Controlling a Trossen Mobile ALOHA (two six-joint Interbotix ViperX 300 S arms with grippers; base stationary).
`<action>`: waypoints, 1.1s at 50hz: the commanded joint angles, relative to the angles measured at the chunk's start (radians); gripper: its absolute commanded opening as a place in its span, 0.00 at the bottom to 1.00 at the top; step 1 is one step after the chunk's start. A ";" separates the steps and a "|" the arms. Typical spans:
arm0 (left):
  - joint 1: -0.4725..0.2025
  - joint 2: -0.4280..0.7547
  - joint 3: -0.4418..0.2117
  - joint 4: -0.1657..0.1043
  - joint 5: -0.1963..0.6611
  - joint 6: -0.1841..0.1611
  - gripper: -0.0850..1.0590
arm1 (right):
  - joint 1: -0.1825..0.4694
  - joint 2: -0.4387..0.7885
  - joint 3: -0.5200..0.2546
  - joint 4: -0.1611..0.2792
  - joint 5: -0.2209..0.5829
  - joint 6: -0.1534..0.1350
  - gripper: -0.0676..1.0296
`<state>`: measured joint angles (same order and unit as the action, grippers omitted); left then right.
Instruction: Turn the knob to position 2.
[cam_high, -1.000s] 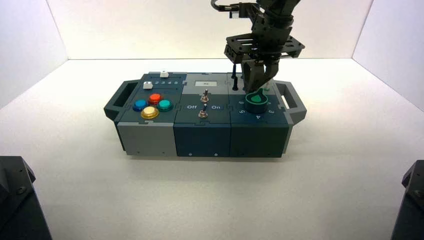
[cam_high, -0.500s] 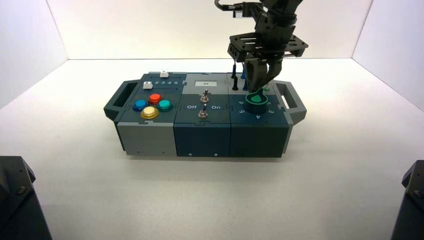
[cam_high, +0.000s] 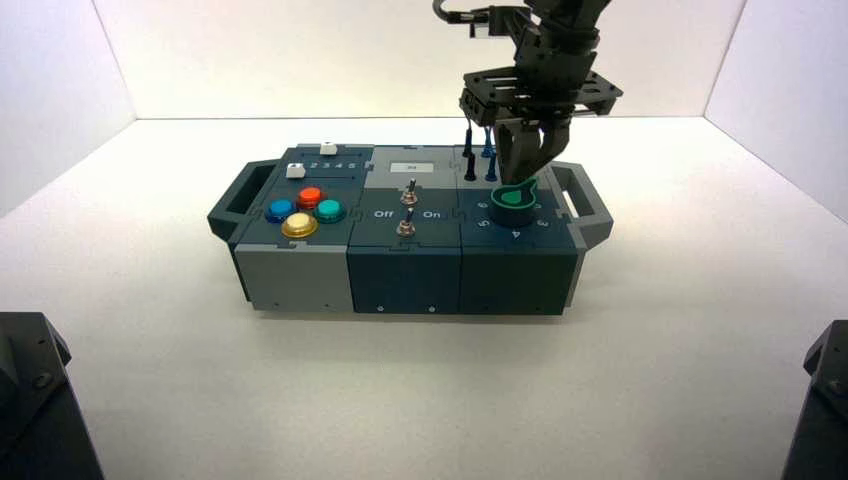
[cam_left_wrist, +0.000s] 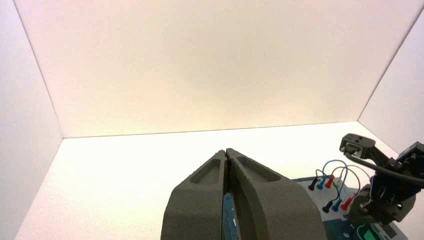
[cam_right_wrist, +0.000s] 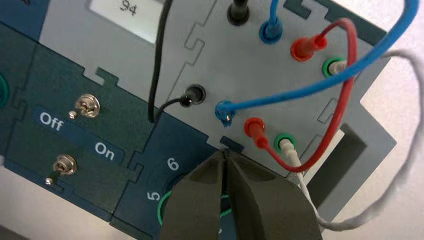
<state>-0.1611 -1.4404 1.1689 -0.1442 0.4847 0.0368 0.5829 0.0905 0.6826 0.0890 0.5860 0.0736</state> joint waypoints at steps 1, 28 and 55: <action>-0.008 0.008 -0.017 0.000 -0.008 -0.002 0.05 | -0.005 -0.034 -0.005 0.000 -0.003 0.002 0.04; -0.008 0.006 -0.017 0.000 -0.008 -0.002 0.05 | -0.005 -0.034 -0.008 0.000 -0.005 0.006 0.04; -0.009 0.005 -0.017 0.000 -0.008 0.000 0.04 | -0.021 -0.034 0.000 0.000 0.003 0.012 0.04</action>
<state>-0.1611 -1.4419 1.1689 -0.1442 0.4847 0.0368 0.5798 0.0890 0.6903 0.0890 0.5875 0.0813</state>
